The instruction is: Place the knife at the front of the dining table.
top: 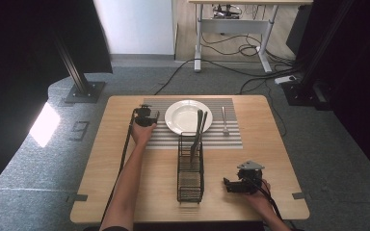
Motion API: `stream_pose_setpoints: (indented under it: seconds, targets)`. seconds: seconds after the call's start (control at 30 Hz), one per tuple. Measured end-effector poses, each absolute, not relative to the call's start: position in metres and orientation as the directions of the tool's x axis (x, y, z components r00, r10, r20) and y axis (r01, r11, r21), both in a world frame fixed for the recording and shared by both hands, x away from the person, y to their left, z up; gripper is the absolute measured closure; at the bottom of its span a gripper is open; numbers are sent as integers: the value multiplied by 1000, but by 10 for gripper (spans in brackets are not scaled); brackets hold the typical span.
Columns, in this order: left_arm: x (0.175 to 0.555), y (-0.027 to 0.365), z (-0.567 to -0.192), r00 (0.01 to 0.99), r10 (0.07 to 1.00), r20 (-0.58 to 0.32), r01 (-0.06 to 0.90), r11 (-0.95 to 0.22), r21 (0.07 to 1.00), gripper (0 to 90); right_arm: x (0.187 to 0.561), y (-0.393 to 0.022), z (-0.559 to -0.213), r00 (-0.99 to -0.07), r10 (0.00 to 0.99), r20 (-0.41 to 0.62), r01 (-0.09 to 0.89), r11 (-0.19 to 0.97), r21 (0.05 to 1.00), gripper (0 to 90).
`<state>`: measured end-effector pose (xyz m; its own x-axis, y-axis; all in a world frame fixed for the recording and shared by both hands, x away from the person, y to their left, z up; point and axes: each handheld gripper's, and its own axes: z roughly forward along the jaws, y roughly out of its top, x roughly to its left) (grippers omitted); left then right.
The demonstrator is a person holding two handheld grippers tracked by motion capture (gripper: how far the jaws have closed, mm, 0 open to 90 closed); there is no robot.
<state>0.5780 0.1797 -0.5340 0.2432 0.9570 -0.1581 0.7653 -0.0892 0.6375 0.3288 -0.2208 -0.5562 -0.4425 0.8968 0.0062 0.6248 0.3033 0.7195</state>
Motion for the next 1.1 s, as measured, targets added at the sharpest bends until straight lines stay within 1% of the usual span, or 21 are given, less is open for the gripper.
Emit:
stream_pose_setpoints:
  seconds: [0.17, 0.27, 0.37, 0.53, 0.57, 0.6, 0.7, 0.8, 0.9, 0.97, 1.03, 1.1]
  targets:
    - [577, 180, -534, 242, 958, -157, 761, -86, 644, 818, 329, -221, -556, -442, 897, 6, 625, 303, 720, 15]
    - [576, 181, -534, 237, 961, -139, 759, -94, 644, 786, 329, -221, -556, -442, 897, 6, 625, 303, 720, 15]
    - [574, 186, -531, 246, 956, -159, 752, -85, 654, 778, 329, -221, -556, -443, 897, 6, 624, 304, 720, 17]
    - [568, 187, -518, 282, 950, -136, 729, -120, 674, 704, 329, -221, -556, -443, 897, 5, 624, 304, 720, 18]
    - [566, 187, -516, 287, 948, -135, 728, -125, 674, 677, 328, -221, -556, -442, 897, 5, 623, 303, 721, 20]
    - [565, 187, -515, 295, 946, -133, 729, -133, 671, 677, 328, -221, -556, -442, 897, 5, 623, 303, 721, 20]
    - [556, 186, -514, 314, 943, -112, 728, -163, 666, 659, 328, -220, -556, -442, 897, 5, 623, 302, 722, 22]
    - [548, 184, -518, 329, 942, -61, 727, -211, 653, 646, 328, -220, -556, -444, 896, 5, 622, 304, 722, 22]
    - [542, 184, -523, 327, 944, -52, 729, -217, 650, 648, 327, -219, -556, -446, 895, 4, 621, 306, 722, 22]
    - [540, 185, -527, 330, 943, -44, 741, -230, 631, 651, 327, -219, -556, -450, 893, 3, 619, 309, 722, 22]
    - [538, 184, -531, 332, 942, -39, 745, -237, 623, 679, 327, -219, -556, -451, 892, 3, 618, 311, 722, 22]
    - [537, 183, -531, 328, 945, -8, 738, -251, 626, 732, 327, -219, -556, -453, 892, 3, 618, 311, 722, 22]
